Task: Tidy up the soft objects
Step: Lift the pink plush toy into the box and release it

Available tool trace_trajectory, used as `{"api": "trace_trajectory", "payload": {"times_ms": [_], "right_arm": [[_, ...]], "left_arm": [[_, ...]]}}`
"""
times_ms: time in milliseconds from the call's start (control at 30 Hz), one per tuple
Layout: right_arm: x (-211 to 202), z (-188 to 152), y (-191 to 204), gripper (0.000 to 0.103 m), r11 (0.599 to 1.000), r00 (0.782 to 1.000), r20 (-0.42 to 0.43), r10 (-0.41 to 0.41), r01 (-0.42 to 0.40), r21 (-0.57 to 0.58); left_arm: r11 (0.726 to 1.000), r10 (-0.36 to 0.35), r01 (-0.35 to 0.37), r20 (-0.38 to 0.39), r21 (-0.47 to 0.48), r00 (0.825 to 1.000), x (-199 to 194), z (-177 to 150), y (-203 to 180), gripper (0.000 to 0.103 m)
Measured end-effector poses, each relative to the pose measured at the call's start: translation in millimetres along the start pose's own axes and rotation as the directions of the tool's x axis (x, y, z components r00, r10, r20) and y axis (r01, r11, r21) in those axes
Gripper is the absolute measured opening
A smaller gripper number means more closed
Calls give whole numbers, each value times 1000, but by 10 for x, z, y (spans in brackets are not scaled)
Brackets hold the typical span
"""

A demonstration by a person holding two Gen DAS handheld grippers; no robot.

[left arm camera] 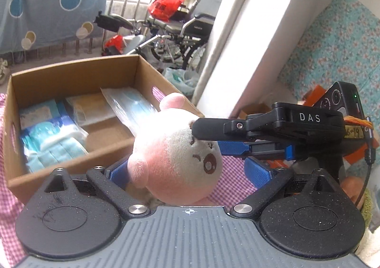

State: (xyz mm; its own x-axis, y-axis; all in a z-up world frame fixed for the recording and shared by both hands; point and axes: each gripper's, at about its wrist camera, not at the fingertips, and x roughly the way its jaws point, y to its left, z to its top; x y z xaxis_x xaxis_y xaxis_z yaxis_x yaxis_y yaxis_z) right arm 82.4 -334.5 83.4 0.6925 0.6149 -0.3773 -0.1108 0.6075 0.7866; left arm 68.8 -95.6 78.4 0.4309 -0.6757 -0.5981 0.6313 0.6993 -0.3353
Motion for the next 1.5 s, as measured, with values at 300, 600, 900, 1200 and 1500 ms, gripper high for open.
{"api": "trace_trajectory", "payload": {"times_ms": [300, 600, 900, 1200, 1500], "right_arm": [[1062, 1035, -23, 65, 1000, 991, -136, 14, -14, 5], [2250, 1323, -716, 65, 976, 938, -343, -41, 111, 187], [2835, 1347, -1136, 69, 948, 907, -416, -65, 186, 258], [2709, 1374, -1009, 81, 955, 897, -423, -128, 227, 191], [2566, 1391, -956, 78, 961, 904, -411, -115, 205, 183]], "left_arm": [[993, 107, -106, 14, -48, 994, 171, 815, 538, 98], [964, 193, -226, -216, -139, 957, 1033, 1129, 1441, 97], [942, 236, -302, -349, -147, 907, 1495, 1098, 1858, 96], [946, 272, -313, -322, -80, 907, 1494, 1116, 1780, 94], [964, 249, -266, -262, -29, 932, 1593, 1196, 1663, 95]]}}
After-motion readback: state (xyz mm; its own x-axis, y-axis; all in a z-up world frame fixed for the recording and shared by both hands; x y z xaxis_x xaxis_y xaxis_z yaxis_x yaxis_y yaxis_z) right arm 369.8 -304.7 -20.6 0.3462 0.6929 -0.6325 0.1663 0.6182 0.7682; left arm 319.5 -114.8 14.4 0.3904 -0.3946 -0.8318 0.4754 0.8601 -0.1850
